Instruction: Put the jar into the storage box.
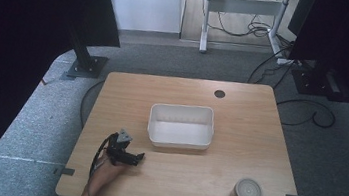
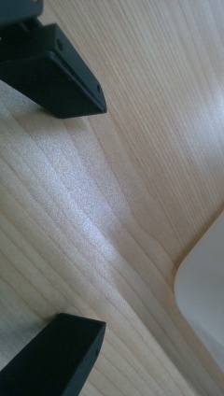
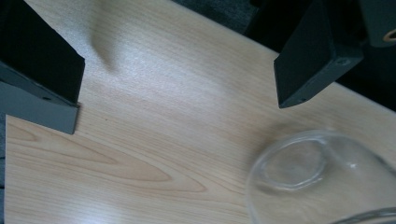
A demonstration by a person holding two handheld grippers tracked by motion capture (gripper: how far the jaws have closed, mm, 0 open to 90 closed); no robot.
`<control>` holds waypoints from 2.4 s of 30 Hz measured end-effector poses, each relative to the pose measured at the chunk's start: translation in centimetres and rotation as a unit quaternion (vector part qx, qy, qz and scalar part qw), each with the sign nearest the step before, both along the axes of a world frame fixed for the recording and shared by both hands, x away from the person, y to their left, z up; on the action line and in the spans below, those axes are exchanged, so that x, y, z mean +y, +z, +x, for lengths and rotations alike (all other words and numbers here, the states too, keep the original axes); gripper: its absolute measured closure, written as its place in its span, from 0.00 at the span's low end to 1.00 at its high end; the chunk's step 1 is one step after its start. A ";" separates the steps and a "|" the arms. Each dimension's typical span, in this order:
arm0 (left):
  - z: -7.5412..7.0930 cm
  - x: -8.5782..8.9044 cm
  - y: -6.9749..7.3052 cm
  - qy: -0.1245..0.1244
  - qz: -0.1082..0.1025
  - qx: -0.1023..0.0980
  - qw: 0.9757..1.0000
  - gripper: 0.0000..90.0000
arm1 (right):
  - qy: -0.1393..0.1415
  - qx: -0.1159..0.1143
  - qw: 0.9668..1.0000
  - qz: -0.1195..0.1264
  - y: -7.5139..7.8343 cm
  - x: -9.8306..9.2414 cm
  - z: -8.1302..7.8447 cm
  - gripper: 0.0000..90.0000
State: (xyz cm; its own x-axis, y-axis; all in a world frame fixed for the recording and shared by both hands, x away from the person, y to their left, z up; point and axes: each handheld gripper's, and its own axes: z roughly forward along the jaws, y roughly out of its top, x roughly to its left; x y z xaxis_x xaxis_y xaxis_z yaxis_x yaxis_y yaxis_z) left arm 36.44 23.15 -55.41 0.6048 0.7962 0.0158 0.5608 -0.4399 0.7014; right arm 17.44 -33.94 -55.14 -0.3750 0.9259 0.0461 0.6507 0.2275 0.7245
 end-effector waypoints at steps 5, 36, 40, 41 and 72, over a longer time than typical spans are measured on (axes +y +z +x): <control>0.0 0.0 0.0 0.001 0.000 0.000 1.000 0.00 | 0.011 -0.002 1.000 0.004 0.6 0.1 -0.4 0.01; 0.0 0.0 0.0 0.001 0.000 0.000 1.000 0.00 | 0.088 -0.024 0.996 0.016 2.6 3.7 -0.2 0.00; 0.0 0.0 0.0 0.001 0.000 0.000 1.000 0.00 | 0.092 -0.031 0.995 0.019 2.6 4.3 0.0 0.00; 0.0 0.0 0.0 0.001 0.000 0.000 1.000 0.00 | 0.093 -0.034 0.995 0.019 2.6 4.4 0.1 0.00; 0.0 0.0 0.0 0.001 0.000 0.000 1.000 0.00 | 0.082 -0.051 0.995 0.027 2.3 7.3 2.6 0.01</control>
State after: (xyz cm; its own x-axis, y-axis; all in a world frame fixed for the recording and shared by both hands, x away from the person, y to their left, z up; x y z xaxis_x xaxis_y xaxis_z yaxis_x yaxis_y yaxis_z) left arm 36.43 23.14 -55.40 0.6030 0.7976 0.0164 0.5618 -0.4391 0.7011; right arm 20.04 -26.63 -52.88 -0.5268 0.8486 0.0483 0.5309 0.2840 0.7984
